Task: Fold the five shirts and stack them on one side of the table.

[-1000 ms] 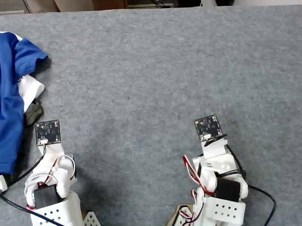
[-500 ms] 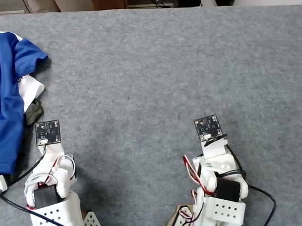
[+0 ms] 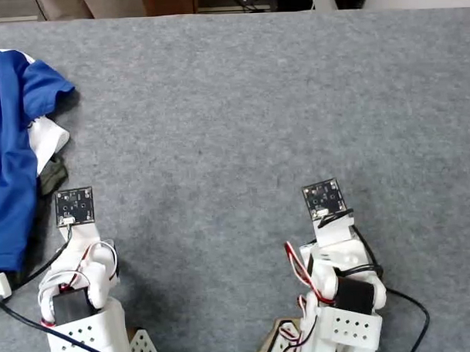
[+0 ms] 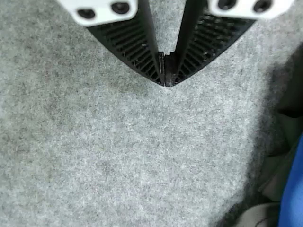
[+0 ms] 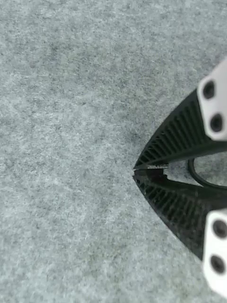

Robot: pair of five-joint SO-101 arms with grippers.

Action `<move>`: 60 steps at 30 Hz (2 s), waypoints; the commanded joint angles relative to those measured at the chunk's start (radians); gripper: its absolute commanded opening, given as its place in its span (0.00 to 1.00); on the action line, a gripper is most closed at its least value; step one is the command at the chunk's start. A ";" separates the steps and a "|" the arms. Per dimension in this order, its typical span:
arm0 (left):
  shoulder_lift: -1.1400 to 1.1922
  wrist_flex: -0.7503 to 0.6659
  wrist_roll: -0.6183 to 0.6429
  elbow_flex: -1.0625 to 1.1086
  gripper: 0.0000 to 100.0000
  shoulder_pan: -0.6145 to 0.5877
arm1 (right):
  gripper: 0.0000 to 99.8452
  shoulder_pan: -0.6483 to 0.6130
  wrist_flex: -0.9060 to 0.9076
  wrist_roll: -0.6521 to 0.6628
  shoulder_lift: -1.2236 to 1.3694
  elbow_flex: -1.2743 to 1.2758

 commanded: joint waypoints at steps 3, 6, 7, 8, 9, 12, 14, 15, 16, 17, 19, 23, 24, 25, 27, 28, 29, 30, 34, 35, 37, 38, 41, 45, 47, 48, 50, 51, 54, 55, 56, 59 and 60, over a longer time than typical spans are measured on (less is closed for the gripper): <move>-0.001 -0.009 0.003 0.011 0.02 0.009 | 0.01 -0.010 0.006 0.000 -0.110 -0.001; -0.001 -0.009 0.002 0.011 0.02 0.011 | 0.01 -0.010 0.006 0.000 -0.110 -0.001; -0.002 -0.014 0.000 0.011 0.02 0.011 | 0.01 -0.010 0.006 0.000 -0.110 -0.001; -0.002 -0.009 0.000 0.011 0.02 0.011 | 0.01 -0.010 0.006 0.000 -0.110 -0.001; -0.002 -0.009 0.000 0.011 0.02 0.011 | 0.01 -0.010 0.006 0.000 -0.110 -0.001; -0.002 -0.008 0.002 0.011 0.02 0.009 | 0.01 -0.010 0.006 0.000 -0.110 -0.001; -0.002 -0.009 0.003 0.011 0.02 0.017 | 0.01 -0.010 0.006 0.000 -0.110 -0.001; -0.002 -0.009 0.003 0.011 0.02 0.023 | 0.01 -0.010 0.006 0.000 -0.110 -0.001; -0.002 -0.008 0.003 0.011 0.02 0.028 | 0.01 -0.010 0.005 0.000 -0.110 -0.001; -0.002 -0.008 0.003 0.011 0.02 0.031 | 0.01 -0.010 0.003 0.000 -0.110 -0.001; -0.002 -0.012 -0.002 0.011 0.02 0.023 | 0.01 -0.010 0.003 0.003 -0.110 -0.002; -0.004 -0.017 -0.005 -0.054 0.02 -0.087 | 0.01 -0.010 0.009 0.000 -0.104 -0.053; -0.004 -0.018 -0.006 -0.091 0.02 -0.138 | 0.01 -0.008 0.014 0.000 -0.102 -0.081; -0.004 -0.026 -0.038 -0.137 0.02 -0.166 | 0.01 -0.004 0.021 0.000 -0.102 -0.113; 0.005 -0.026 -0.144 -0.219 0.02 -0.181 | 0.01 -0.002 0.055 0.000 -0.101 -0.179; 0.005 -0.023 -0.181 -0.262 0.02 -0.201 | 0.01 -0.004 0.077 0.003 -0.101 -0.209; 0.007 -0.020 -0.201 -0.311 0.02 -0.221 | 0.01 -0.002 0.081 0.003 -0.101 -0.242; 0.007 -0.021 -0.210 -0.356 0.02 -0.249 | 0.01 -0.002 0.087 0.005 -0.101 -0.275; 0.039 -0.017 -0.213 -0.537 0.02 -0.356 | 0.01 -0.064 0.097 0.015 -0.088 -0.467; 0.071 -0.017 -0.213 -0.575 0.02 -0.374 | 0.01 -0.090 0.100 0.038 -0.068 -0.512; 0.179 -0.015 -0.213 -0.666 0.02 -0.408 | 0.01 -0.119 0.101 0.091 0.005 -0.595; 0.252 -0.011 -0.213 -0.717 0.02 -0.425 | 0.01 -0.120 0.101 0.103 0.058 -0.641; 0.521 0.063 -0.212 -0.934 0.02 -0.483 | 0.01 -0.122 0.101 0.103 0.249 -0.774; 0.917 0.244 -0.212 -1.278 0.02 -0.549 | 0.01 -0.127 0.103 0.028 0.526 -0.990; 1.110 0.331 -0.213 -1.432 0.02 -0.566 | 0.01 -0.127 0.103 -0.012 0.656 -1.082; 1.210 0.371 -0.213 -1.498 0.02 -0.569 | 0.01 -0.127 0.103 -0.031 0.717 -1.122; 1.403 0.443 -0.212 -1.623 0.03 -0.574 | 0.01 -0.128 0.104 -0.060 0.834 -1.191; 1.497 0.471 -0.207 -1.680 0.06 -0.575 | 0.01 -0.128 0.104 -0.074 0.883 -1.218; 1.733 0.499 -0.153 -1.834 0.15 -0.598 | 0.01 -0.156 0.118 -0.110 1.013 -1.288; 1.793 0.500 -0.129 -1.886 0.17 -0.611 | 0.01 -0.174 0.140 -0.129 1.052 -1.311; 1.847 0.502 -0.115 -1.932 0.19 -0.621 | 0.01 -0.202 0.163 -0.152 1.086 -1.331; 1.975 0.525 -0.129 -2.018 0.20 -0.629 | 0.01 -0.280 0.189 -0.235 1.167 -1.363; 2.006 0.537 -0.135 -2.027 0.20 -0.624 | 0.01 -0.300 0.187 -0.255 1.190 -1.366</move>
